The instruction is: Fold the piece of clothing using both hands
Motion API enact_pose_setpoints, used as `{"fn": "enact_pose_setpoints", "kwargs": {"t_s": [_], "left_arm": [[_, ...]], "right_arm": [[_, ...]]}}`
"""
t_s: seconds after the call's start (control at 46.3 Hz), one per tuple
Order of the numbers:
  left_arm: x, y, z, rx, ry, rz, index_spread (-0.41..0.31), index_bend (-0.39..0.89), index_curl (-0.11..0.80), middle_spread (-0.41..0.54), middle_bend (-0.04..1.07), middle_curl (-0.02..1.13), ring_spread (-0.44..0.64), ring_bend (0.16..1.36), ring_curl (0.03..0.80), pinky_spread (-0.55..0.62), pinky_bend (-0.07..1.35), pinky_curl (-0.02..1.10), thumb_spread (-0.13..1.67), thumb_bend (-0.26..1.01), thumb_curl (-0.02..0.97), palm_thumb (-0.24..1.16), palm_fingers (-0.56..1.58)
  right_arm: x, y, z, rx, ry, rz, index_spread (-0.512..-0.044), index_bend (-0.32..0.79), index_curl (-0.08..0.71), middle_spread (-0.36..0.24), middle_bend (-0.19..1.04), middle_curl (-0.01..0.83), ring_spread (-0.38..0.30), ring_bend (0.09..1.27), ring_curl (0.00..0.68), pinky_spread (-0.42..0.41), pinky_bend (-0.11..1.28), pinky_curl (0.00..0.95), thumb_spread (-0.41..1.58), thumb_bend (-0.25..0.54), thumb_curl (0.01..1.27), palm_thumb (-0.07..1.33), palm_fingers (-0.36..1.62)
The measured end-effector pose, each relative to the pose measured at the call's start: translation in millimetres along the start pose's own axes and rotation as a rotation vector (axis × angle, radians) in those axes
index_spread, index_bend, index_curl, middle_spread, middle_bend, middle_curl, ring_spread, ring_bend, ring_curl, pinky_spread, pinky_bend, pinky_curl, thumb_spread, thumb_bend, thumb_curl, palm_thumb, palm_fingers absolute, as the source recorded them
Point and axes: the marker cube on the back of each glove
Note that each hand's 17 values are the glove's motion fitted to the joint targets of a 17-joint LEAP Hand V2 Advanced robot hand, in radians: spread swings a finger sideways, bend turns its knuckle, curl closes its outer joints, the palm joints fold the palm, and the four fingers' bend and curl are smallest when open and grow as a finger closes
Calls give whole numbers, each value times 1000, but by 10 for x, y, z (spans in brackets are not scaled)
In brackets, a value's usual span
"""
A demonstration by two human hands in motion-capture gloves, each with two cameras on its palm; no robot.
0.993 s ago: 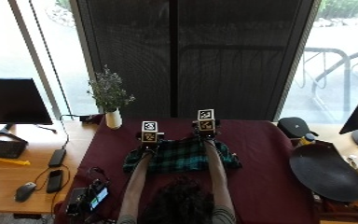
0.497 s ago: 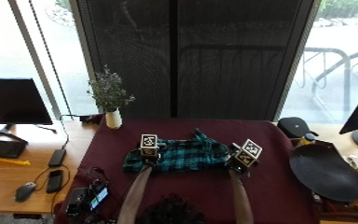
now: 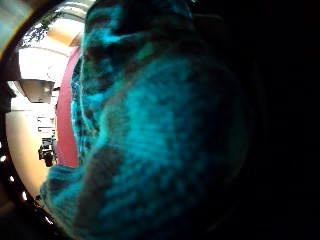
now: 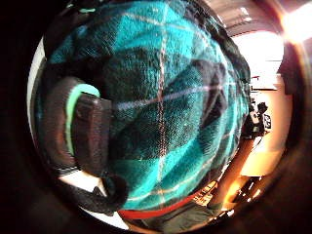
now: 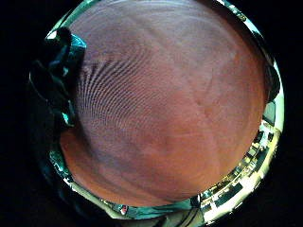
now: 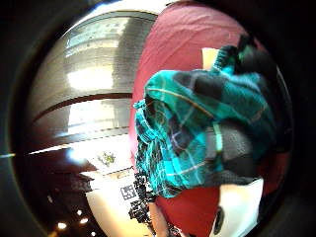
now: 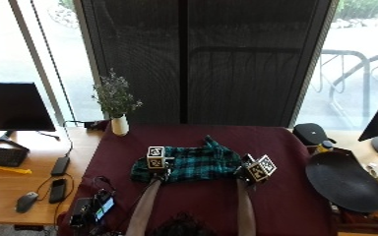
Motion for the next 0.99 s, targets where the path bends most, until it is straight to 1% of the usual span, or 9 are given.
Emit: {"fn": "enact_pose_setpoints", "kwargs": {"t_s": [0.108, 0.238, 0.389, 0.475, 0.561, 0.648, 0.713, 0.842, 0.993], "left_arm": [[-6, -16, -127, -5, 34, 21, -140, 187, 423, -36, 151, 379, 125, 456, 351, 308, 329, 330, 1426, -17, 204, 260, 404], [-103, 52, -489, -28, 101, -4, -142, 180, 429, -36, 170, 372, 133, 468, 351, 328, 314, 331, 1434, -5, 205, 260, 424], [-295, 170, -998, 23, 177, -21, -141, 165, 426, -46, 183, 380, 123, 486, 352, 339, 284, 330, 1435, 9, 219, 302, 452], [-359, 272, -1252, 66, 233, -16, -141, 160, 423, -49, 190, 385, 121, 482, 352, 341, 278, 331, 1437, 17, 228, 332, 460], [-519, 298, -1474, 184, 186, -55, -140, 162, 420, -56, 192, 388, 113, 485, 351, 341, 261, 330, 1441, 26, 235, 361, 485], [-570, 551, -1615, 113, 222, -80, -140, 163, 420, -60, 188, 393, 109, 483, 349, 341, 250, 331, 1445, 34, 242, 389, 497], [-688, 620, -1675, 140, 206, -101, -143, 160, 417, -62, 189, 395, 107, 477, 347, 339, 245, 333, 1445, 37, 247, 404, 505], [-1070, 226, -1397, 264, 173, -142, -149, 154, 410, -64, 185, 398, 98, 475, 347, 340, 235, 338, 1449, 48, 258, 445, 515], [-1295, 278, -1352, 269, 184, -199, -151, 155, 404, -65, 182, 399, 92, 472, 347, 342, 227, 344, 1458, 53, 263, 474, 517]], "right_arm": [[-175, -105, -77, 154, -106, -28, -263, 161, 144, -16, 133, 350, -154, 783, 439, -230, 867, 406, 1211, 145, 421, 862, 975], [-517, 178, -202, 98, -246, 34, -260, 156, 198, -96, 125, 342, -193, 736, 434, -276, 800, 387, 1094, 163, 471, 995, 1036], [-1261, 293, -172, 150, -454, -279, -265, 152, 243, -155, 117, 325, -217, 675, 428, -292, 749, 374, 931, 108, 511, 1035, 1047], [-1651, 384, -16, 159, -464, -463, -271, 150, 261, -184, 115, 316, -226, 644, 421, -299, 729, 369, 850, 77, 532, 1053, 1052], [-1934, 558, 234, 99, -414, -522, -274, 148, 276, -191, 118, 311, -235, 616, 419, -304, 710, 365, 772, 43, 553, 1060, 1051], [-2264, 732, 578, 54, -390, -675, -276, 143, 289, -211, 119, 306, -243, 597, 418, -307, 699, 364, 718, 19, 572, 1078, 1059], [-2472, 917, 984, -38, -352, -739, -276, 141, 295, -220, 117, 301, -246, 588, 419, -311, 693, 363, 688, -1, 585, 1084, 1064], [-2652, 1167, 1766, -106, -185, -822, -283, 132, 303, -229, 123, 296, -248, 580, 421, -314, 685, 364, 642, -20, 607, 1097, 1071], [-2713, 1617, 2322, -209, -109, -804, -286, 109, 299, -224, 133, 297, -249, 579, 426, -316, 685, 366, 612, -25, 623, 1097, 1067]]}}
